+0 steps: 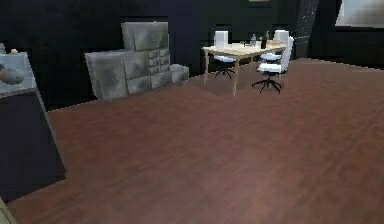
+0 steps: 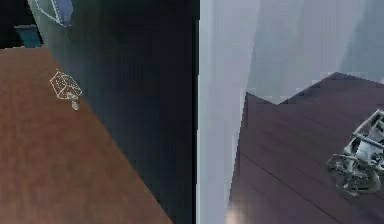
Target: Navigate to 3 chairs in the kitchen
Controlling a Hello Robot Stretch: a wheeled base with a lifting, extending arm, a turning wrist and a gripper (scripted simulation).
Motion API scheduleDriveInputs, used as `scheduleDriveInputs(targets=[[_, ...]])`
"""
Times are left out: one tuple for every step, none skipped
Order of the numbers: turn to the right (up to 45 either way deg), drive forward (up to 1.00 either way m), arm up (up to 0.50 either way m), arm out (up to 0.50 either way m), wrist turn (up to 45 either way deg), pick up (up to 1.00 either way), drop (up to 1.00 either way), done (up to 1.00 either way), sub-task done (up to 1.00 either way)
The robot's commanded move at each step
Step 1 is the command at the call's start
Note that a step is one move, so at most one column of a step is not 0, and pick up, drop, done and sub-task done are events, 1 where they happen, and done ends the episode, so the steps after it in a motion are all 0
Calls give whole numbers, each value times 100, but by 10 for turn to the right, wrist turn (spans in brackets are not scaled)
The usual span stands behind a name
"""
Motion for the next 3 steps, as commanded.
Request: scheduleDriveInputs(targets=[[330,0,0,0,0,0,0,0,0],[0,100,0,0,0,0,0,0,0],[0,100,0,0,0,0,0,0,0]])
